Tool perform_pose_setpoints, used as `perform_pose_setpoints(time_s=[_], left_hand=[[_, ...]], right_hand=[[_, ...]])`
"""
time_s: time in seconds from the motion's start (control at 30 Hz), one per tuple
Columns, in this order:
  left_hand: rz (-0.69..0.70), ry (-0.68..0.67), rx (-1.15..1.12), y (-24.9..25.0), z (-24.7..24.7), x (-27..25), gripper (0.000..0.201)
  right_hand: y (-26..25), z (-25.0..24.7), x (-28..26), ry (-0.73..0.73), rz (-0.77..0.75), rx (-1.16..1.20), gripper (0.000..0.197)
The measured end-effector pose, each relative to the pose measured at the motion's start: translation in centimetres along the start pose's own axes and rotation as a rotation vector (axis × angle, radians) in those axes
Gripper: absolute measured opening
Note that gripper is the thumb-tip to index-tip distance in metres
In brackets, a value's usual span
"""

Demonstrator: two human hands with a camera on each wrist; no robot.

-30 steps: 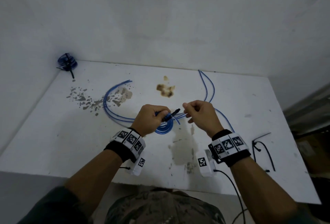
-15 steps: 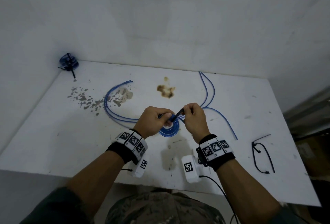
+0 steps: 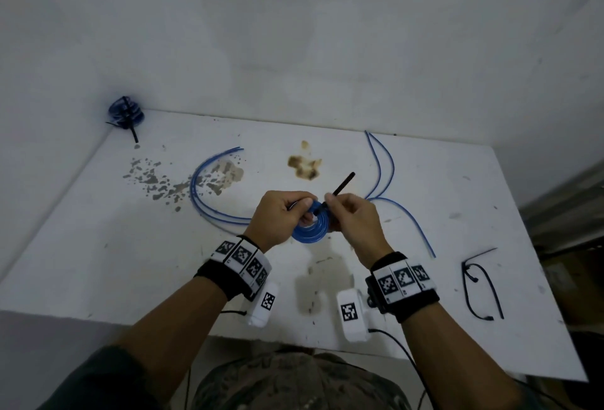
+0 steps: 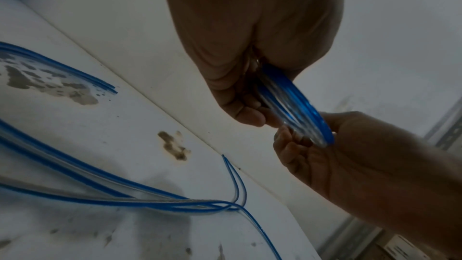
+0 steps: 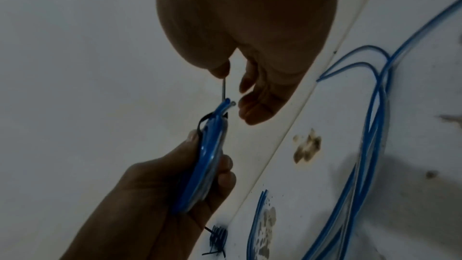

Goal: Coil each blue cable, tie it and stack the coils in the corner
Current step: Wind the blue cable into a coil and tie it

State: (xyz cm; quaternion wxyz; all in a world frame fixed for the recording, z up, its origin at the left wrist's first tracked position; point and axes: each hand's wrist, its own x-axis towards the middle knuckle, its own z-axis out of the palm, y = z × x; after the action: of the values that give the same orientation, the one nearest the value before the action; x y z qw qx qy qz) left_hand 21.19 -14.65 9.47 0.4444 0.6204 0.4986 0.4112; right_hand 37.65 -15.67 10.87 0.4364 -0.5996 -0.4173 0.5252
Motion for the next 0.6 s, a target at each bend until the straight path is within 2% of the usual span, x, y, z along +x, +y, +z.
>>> perform_pose_setpoints(time_s=[0.1, 0.23, 0.3, 0.4, 0.5, 0.6], left_hand=[[-0.004, 0.010, -0.001, -0.1, 0.4, 0.3, 0.017], [0.020, 0.065, -0.003, 0.1, 0.7, 0.5, 0.019], [0.011, 0.066, -0.011, 0.1, 0.4, 0.8, 0.019], [-0.056, 0.030, -0.028, 0.4, -0.4, 1.0, 0.022], [-0.205, 0.074, -0.084, 0.9, -1.3, 1.7, 0.034], [-0.301, 0.023, -0.096, 1.4, -2.5, 2.4, 0.029]], right_hand=[[0.3, 0.2, -0.4, 0.028, -0.002, 0.034, 0.021], [0.1, 1.0, -0.3, -0.025, 0.194, 0.208, 0.021], [-0.3, 1.3, -0.1, -0.038, 0.238, 0.245, 0.020], [-0.5, 1.8, 0.6, 0.021, 0.177, 0.198, 0.022], [-0.7, 2.8, 1.0, 0.075, 0.055, 0.103, 0.029], [-0.8, 3.7, 0.9, 0.051, -0.051, 0.007, 0.030]])
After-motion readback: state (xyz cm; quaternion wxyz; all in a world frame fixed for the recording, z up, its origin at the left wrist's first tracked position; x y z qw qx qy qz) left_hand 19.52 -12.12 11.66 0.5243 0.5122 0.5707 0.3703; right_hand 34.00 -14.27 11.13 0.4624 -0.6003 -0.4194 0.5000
